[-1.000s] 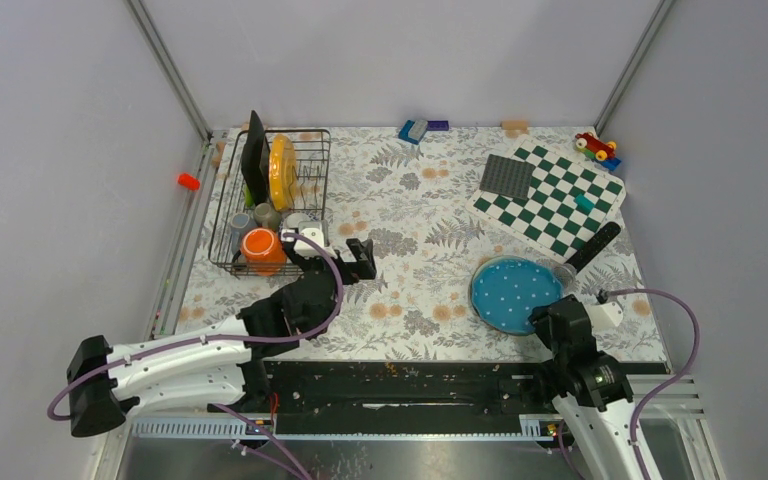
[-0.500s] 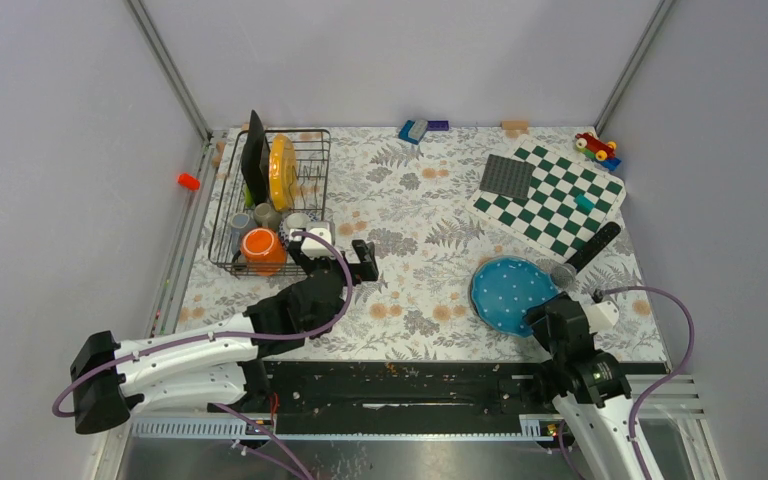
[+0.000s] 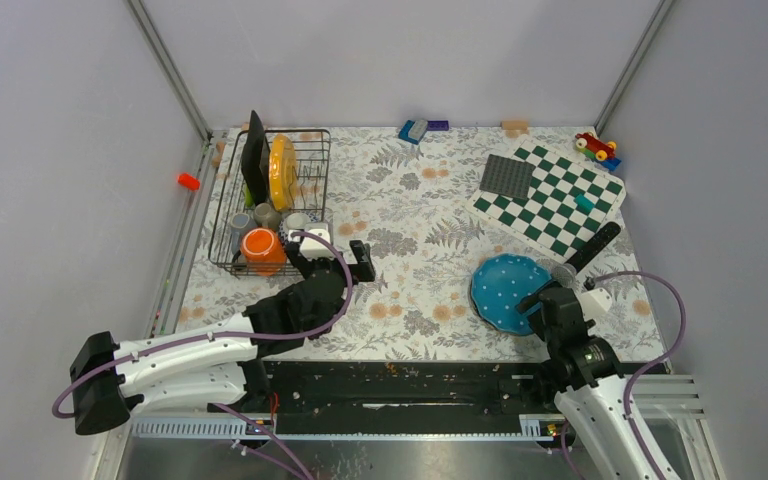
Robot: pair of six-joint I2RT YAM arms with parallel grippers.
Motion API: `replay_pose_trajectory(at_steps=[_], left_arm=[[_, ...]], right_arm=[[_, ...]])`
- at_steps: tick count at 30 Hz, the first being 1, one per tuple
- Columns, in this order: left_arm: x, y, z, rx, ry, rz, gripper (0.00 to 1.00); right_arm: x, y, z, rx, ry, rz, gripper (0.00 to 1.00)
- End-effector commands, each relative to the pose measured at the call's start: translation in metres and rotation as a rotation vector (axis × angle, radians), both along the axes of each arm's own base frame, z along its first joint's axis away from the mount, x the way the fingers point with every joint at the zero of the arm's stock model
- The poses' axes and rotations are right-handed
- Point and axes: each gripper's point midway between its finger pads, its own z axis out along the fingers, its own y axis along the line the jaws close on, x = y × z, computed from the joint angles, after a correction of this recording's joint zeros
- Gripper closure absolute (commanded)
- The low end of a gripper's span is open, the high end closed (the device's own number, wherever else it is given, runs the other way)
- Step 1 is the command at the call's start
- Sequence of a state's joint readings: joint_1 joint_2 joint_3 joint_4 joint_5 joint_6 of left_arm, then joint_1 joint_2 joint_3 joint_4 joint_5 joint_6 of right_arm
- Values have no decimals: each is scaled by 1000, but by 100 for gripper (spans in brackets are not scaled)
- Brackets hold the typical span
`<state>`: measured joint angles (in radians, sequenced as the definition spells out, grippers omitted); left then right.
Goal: Unload the mixed dishes from the dish rack
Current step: Place the plate at the center of the board, then pick up the plate from the dish rack.
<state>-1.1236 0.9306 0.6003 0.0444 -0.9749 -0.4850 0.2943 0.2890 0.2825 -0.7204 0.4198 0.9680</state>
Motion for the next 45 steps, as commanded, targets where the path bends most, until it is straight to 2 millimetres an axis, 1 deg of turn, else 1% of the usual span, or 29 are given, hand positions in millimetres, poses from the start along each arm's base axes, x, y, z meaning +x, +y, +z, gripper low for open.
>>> replay_pose_trajectory(at_steps=[1, 4, 7, 10, 13, 16, 17, 20, 21, 22, 24, 26, 28, 30, 33, 35, 36, 38, 39, 42, 45], left_arm=[[4, 8, 18, -64, -27, 55, 1], [4, 10, 19, -61, -21, 61, 1], [5, 14, 22, -75, -19, 69, 1], [8, 14, 19, -58, -7, 27, 1], [20, 23, 22, -59, -4, 25, 1], [37, 31, 30, -58, 3, 1, 1], [45, 34, 35, -56, 4, -8, 1], [74, 63, 56, -10, -2, 52, 1], [86, 73, 60, 1, 14, 87, 1], [98, 85, 65, 0, 32, 112, 1], [120, 90, 71, -17, 87, 48, 1], [140, 98, 76, -16, 116, 44, 1], [157, 107, 74, 24, 146, 63, 1], [169, 113, 67, 67, 196, 54, 1], [183, 125, 57, 108, 253, 62, 1], [193, 129, 48, 134, 280, 56, 1], [198, 136, 46, 150, 290, 86, 1], [206, 148, 37, 171, 329, 143, 1], [210, 153, 29, 175, 353, 160, 1], [222, 156, 21, 145, 370, 147, 1], [231, 158, 7, 153, 405, 133, 1]], right_arm=[[20, 0, 17, 4, -82, -28, 14], [17, -4, 21, -7, -72, -49, 7], [8, -18, 28, -41, -64, -113, 1], [-3, -32, 32, -57, -68, -187, 0], [-7, -37, 43, -41, -119, -222, 0], [-5, -34, 62, -20, -183, -197, 0], [-4, -31, 69, -16, -203, -173, 0], [8, -17, 91, -24, -267, -50, 0], [13, -11, 95, -36, -277, 7, 1], [17, -2, 97, -32, -284, 59, 0], [26, 17, 94, -8, -282, 164, 1], [35, 38, 90, 39, -279, 255, 1], [42, 50, 85, 28, -266, 341, 0], [41, 57, 80, 11, -214, 408, 1], [38, 63, 63, 19, -135, 450, 1], [38, 65, 57, 23, -117, 460, 0], [38, 66, 56, 24, -112, 466, 0], [38, 69, 58, 31, -118, 481, 0], [38, 71, 58, 37, -123, 492, 0], [38, 73, 61, 43, -148, 504, 0], [38, 72, 63, 39, -174, 500, 0]])
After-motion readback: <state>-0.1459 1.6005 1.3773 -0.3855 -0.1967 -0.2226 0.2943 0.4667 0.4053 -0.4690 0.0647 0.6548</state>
